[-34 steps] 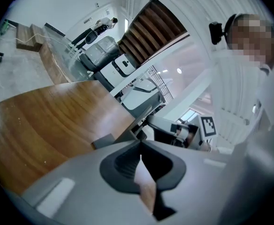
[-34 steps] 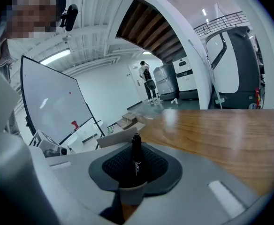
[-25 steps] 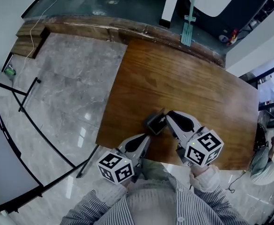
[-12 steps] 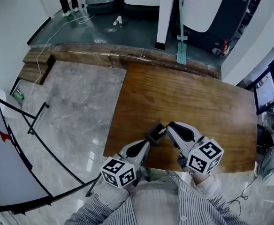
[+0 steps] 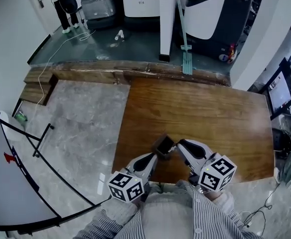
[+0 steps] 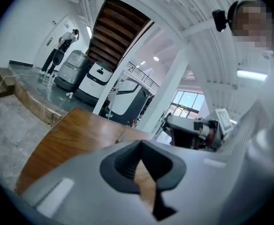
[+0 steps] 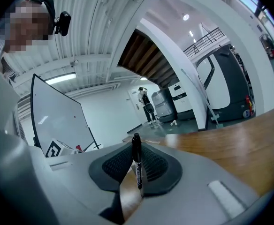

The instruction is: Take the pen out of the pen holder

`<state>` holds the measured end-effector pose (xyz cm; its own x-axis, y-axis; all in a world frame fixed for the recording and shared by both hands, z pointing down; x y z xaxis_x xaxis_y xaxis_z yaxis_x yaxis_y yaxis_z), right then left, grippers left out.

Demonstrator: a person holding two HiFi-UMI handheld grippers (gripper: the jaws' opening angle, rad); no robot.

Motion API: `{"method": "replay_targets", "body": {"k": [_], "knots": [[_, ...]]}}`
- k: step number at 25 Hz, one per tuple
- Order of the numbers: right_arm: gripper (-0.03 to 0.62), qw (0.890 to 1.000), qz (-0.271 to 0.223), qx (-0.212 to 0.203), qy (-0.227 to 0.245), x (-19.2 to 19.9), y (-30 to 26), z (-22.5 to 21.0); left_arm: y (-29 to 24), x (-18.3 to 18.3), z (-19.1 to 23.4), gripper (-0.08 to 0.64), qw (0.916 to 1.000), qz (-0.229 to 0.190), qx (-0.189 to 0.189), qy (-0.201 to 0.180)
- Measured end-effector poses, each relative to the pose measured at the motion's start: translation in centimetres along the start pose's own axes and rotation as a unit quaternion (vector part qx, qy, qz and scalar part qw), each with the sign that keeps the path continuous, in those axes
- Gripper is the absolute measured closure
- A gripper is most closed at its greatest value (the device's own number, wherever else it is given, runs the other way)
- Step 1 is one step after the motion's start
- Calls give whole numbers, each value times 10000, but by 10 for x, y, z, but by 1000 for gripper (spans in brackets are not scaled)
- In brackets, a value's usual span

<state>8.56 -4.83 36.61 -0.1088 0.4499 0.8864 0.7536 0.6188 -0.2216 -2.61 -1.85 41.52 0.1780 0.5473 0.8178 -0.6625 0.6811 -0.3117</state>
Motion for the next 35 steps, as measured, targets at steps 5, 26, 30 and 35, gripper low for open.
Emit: {"method": "replay_targets", "body": {"k": [5, 26, 30, 35], "knots": [[540, 10000, -14, -7, -40, 2, 0, 3, -2, -1, -1, 552, 9999, -35, 82, 89], [540, 9998, 130, -150, -82, 9, -5, 8, -8, 1, 0, 552, 9992, 17, 209, 339], [540, 9997, 143, -156, -104, 9, -5, 7, -10, -12, 1, 552, 9991, -19, 307, 286], [540, 9995, 183, -226, -83, 10, -5, 7, -9, -27, 5, 552, 9992, 17, 376, 108]]}}
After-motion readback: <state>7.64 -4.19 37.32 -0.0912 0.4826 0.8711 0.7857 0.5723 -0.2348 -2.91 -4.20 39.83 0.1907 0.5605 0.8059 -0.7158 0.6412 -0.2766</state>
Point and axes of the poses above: the fingertips, and each gripper's own axes: y backward along the fingers, z to its left, x out of its underside, the point moved 2 cm from there along y, backward along the fingers, and after that the axes turned 2 degrees about z, right-handed, at the moved point
